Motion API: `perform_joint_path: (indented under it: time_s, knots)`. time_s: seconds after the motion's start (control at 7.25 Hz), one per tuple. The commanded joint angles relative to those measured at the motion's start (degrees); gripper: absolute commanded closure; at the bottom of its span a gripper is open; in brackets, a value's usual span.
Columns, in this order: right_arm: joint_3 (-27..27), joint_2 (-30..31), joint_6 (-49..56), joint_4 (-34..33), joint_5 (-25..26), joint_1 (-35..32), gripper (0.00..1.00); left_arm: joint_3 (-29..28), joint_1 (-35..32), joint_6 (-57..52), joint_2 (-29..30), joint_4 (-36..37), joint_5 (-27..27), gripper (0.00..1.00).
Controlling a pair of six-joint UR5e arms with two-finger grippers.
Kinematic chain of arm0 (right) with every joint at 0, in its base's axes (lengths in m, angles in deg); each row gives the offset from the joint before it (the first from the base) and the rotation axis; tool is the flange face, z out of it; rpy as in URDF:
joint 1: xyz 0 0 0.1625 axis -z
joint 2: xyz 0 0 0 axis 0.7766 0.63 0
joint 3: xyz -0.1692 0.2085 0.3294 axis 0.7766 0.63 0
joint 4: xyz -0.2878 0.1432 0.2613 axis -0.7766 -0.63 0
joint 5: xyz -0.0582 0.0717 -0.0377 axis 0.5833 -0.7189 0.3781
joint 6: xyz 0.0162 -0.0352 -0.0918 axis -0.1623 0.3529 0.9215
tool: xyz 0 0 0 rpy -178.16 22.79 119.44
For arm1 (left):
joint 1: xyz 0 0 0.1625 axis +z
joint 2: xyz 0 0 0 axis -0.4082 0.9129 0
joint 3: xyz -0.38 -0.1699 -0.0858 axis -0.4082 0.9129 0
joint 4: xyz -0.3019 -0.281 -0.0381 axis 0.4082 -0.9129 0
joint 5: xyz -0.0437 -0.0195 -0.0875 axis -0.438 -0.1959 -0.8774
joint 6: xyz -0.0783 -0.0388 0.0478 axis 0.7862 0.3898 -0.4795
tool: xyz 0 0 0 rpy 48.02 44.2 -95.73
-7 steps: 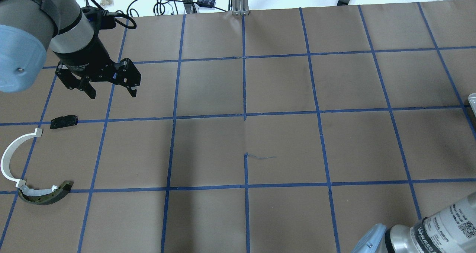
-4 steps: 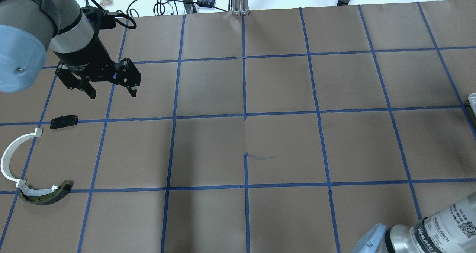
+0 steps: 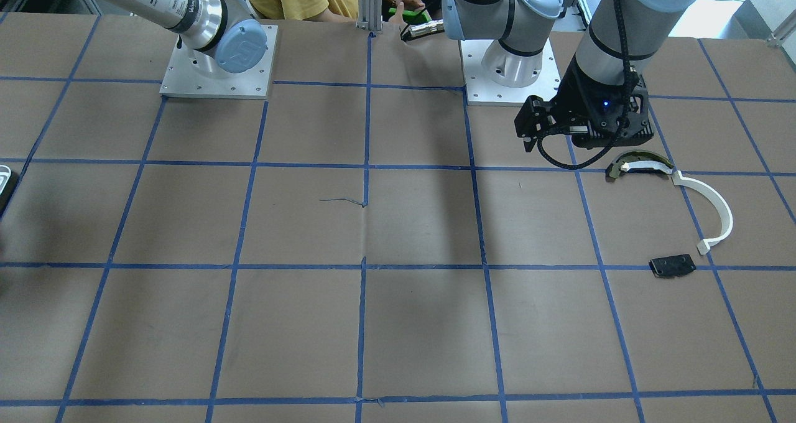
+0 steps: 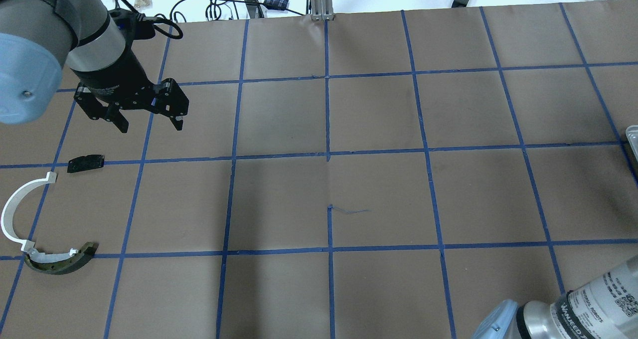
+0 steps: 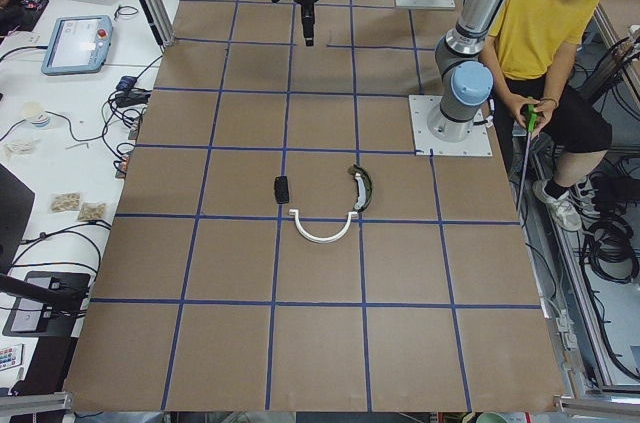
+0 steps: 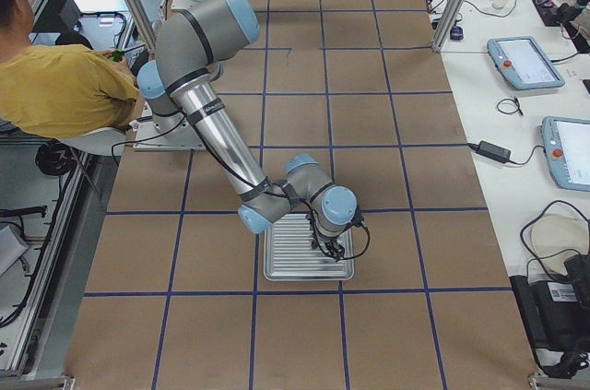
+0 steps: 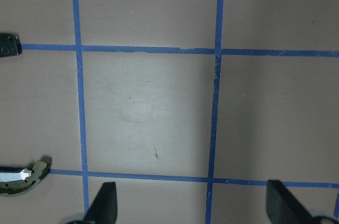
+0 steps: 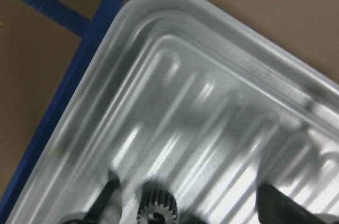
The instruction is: Place bearing gear from tray to pile
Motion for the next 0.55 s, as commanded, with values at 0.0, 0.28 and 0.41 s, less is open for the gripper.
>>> perform_joint_path:
  time_s: [0.0,0.28,0.41]
  knots:
    - [-0.24,1.37,0.64,0.82,0.61,0.0,0.38,0.0,0.0,0.0,0.0,-0.04,0.04,0.0]
    - [-0.33,1.55,0.47,1.17,0.7,0.0,0.39,0.0,0.0,0.0,0.0,-0.04,0.04,0.0]
    - [-0.24,1.64,0.38,3.35,0.79,0.0,0.44,0.0,0.0,0.0,-0.09,-0.21,0.04,0.0]
